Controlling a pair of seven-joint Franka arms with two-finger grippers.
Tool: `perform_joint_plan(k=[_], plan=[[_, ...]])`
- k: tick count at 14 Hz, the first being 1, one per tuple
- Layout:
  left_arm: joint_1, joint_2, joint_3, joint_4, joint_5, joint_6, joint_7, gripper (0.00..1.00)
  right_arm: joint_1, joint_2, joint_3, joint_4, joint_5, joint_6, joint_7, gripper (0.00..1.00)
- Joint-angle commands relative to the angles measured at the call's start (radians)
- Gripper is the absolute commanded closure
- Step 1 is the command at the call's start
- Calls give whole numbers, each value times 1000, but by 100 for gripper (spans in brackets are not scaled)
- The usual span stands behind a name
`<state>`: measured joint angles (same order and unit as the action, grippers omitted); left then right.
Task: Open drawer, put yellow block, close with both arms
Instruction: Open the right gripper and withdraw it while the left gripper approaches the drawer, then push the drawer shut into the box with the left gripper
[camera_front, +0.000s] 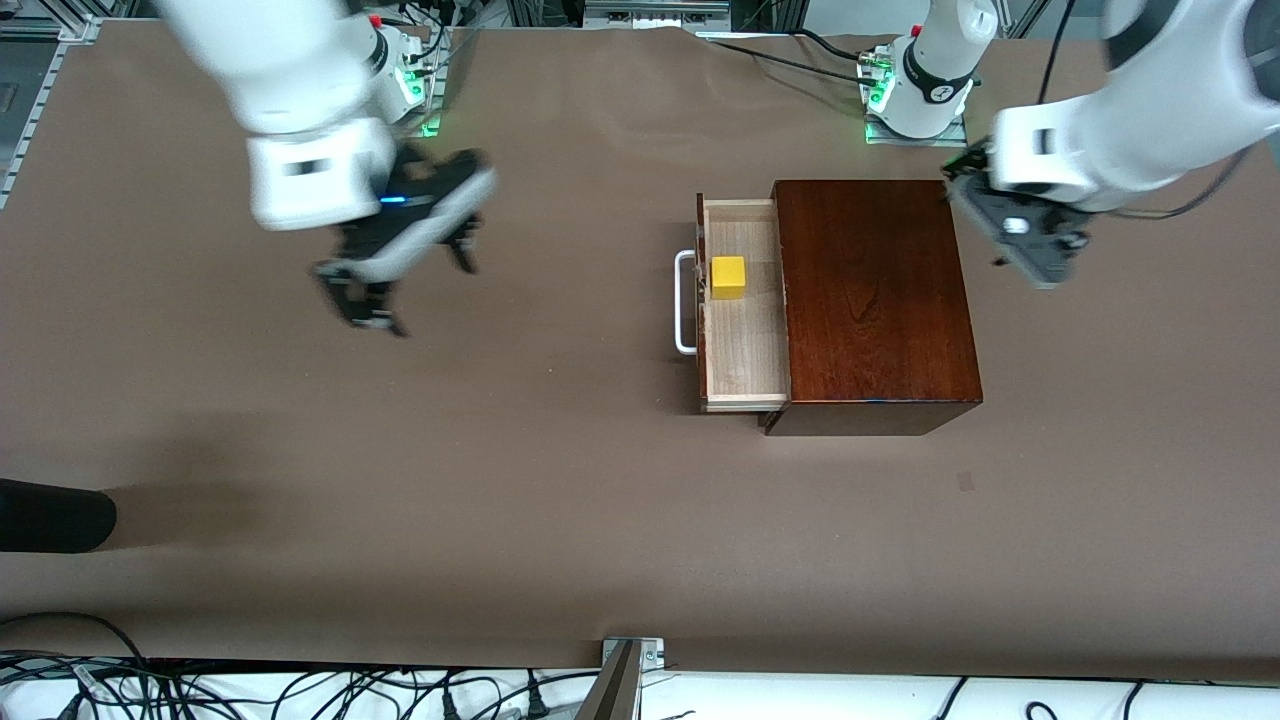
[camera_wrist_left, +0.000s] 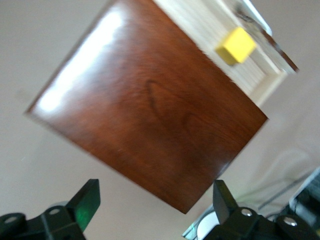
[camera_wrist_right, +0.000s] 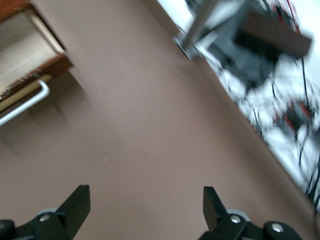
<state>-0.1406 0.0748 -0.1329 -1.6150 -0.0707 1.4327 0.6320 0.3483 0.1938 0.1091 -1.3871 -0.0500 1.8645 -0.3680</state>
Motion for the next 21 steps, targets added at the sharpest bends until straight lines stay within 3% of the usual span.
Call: perform_joint_plan(k=[1,3,5,9,12,14,21], plan=[[-60,78,-49,49,-93,-47,45,0,-138,-167,37,-214,64,-11,109,0],[-138,207,-74,181,-124,-67,45,0,-153,-203,-20,-239,65,-95,121,0],[-206,282,-76,243,-121,-87,55,0,-179,-220,-61,-260,65,-136,170,0],[-339,388,-76,245,-121,108,178,0,-232,-304,-97,-388,65,-110,199,0],[-408,466,-83,242,-103,266,206,0,-232,-303,-111,-382,67,-120,210,0],[-430,505,-85,242,-55,352,338,0,-232,-304,-111,-382,67,-134,241,0],[-450,588,-83,204,60,396,379,0,-232,-284,-111,-310,65,-162,241,0]])
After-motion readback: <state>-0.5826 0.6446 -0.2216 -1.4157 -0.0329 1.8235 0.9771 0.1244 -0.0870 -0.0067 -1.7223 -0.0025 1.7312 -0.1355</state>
